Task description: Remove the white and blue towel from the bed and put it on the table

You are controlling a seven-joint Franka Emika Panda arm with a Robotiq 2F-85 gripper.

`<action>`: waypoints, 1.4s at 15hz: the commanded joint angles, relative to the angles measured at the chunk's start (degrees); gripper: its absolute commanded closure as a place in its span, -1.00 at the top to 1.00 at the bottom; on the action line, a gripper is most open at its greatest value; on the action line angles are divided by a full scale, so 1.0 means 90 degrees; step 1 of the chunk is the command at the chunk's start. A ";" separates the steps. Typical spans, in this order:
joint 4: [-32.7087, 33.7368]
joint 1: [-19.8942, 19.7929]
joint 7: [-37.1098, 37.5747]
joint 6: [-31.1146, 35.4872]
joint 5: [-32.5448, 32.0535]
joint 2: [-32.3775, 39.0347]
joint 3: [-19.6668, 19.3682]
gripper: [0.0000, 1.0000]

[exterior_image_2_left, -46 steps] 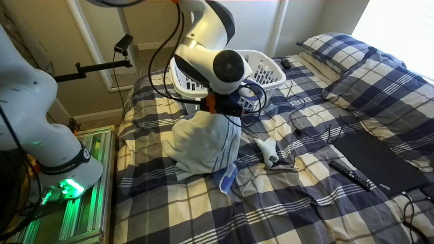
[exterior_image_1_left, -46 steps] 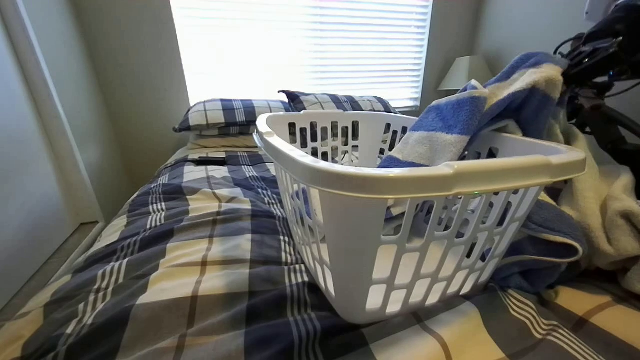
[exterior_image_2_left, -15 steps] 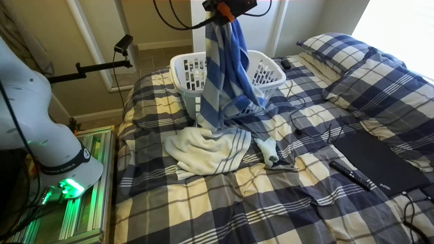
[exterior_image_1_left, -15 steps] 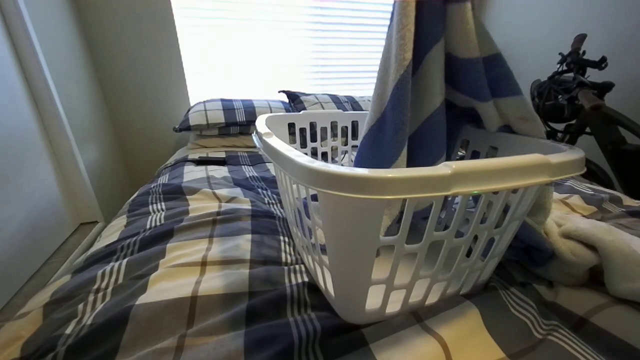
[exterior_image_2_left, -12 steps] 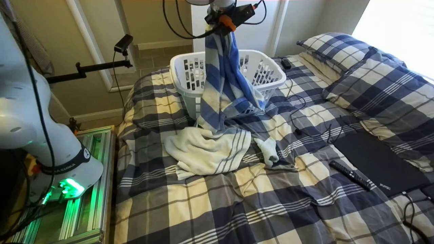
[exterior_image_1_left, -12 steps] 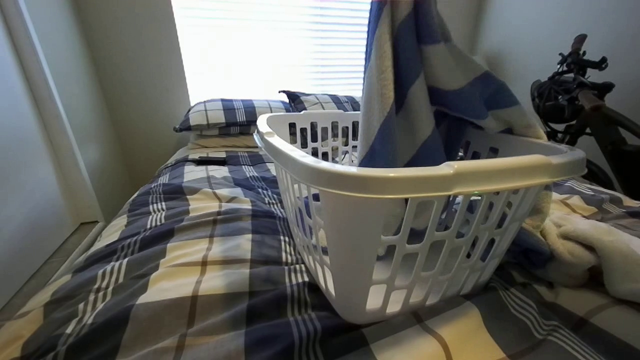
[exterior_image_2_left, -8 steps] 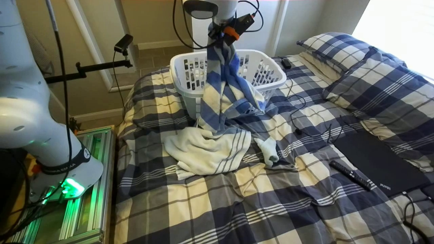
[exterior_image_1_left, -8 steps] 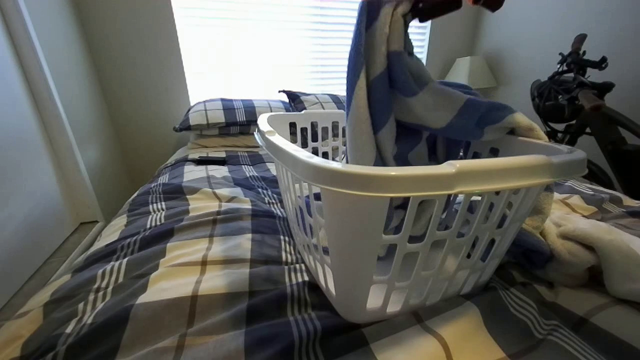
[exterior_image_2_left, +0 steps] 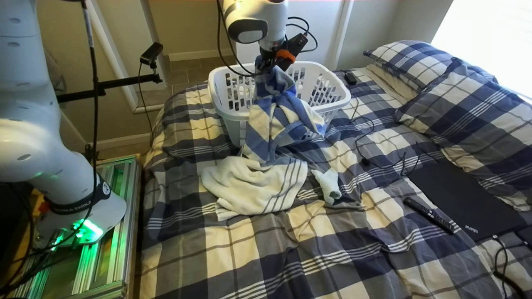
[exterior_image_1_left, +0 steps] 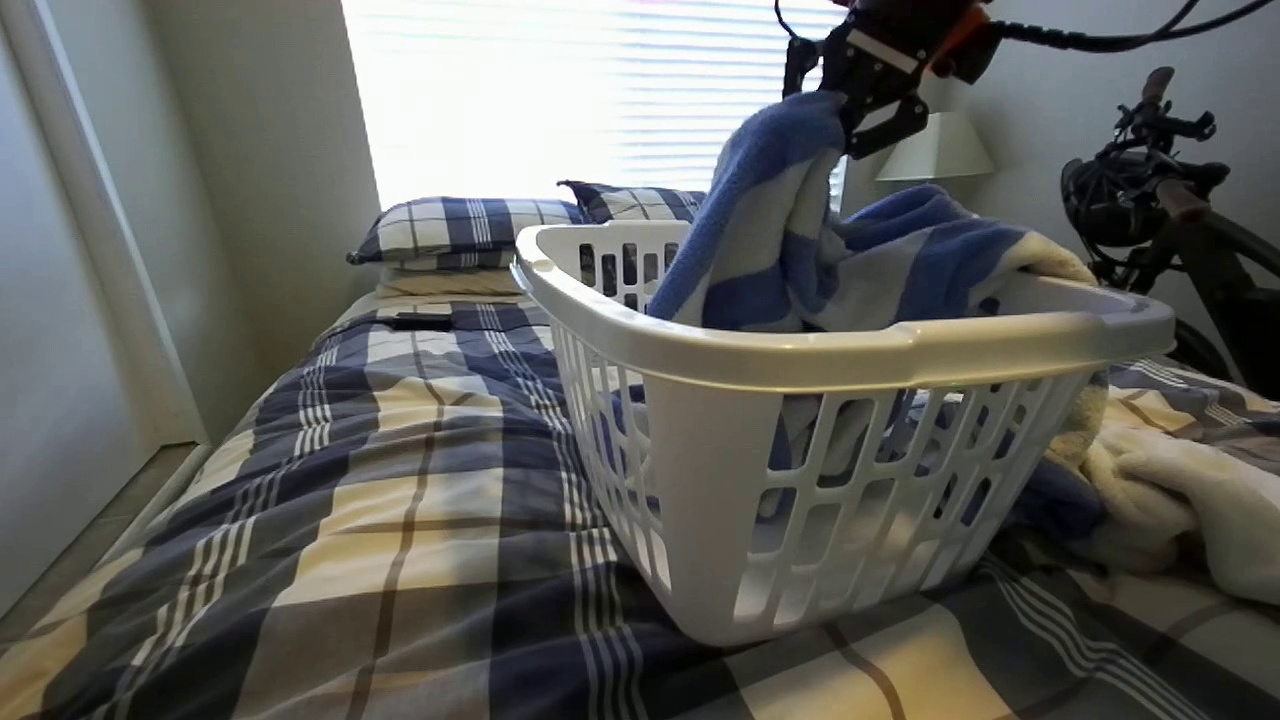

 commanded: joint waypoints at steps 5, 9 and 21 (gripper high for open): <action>-0.0009 -0.0364 0.0333 0.0333 -0.0329 -0.0138 0.0429 0.39; -0.0173 -0.0554 0.1259 0.0044 -0.0194 -0.0753 0.0357 0.96; -0.2799 -0.1166 0.3848 -0.0645 -0.0155 -0.3880 -0.1065 1.00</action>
